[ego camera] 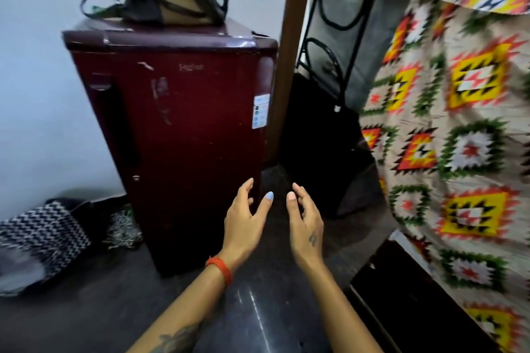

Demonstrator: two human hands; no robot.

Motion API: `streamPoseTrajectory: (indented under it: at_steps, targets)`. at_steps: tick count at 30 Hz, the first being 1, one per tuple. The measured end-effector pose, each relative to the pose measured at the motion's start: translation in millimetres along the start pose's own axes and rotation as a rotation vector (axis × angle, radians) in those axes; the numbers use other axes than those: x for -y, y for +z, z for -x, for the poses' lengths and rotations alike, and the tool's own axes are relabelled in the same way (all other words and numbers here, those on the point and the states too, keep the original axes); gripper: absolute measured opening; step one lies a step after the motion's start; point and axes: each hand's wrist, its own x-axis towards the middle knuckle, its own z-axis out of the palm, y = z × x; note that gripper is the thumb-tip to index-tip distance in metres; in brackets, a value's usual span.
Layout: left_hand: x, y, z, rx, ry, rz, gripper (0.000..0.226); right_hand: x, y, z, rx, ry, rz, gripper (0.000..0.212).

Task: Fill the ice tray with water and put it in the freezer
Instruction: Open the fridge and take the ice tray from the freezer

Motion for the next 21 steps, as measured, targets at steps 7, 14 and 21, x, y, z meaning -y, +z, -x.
streamPoseTrajectory:
  at_steps: [7,14,21]
  targets:
    - [40.9,-74.0,-27.1,-0.178,-0.043,-0.071,0.064,8.6,88.7,-1.0,0.182,-0.014,-0.011,0.066]
    - [76.2,-140.4,-69.6,-0.298,-0.092,-0.117,0.065,25.0,170.6,-12.9,0.332,-0.051,0.026,0.066]
    - [99.4,-196.6,-117.0,-0.377,-0.120,-0.111,0.064,35.8,242.2,-34.0,0.398,-0.037,0.037,0.070]
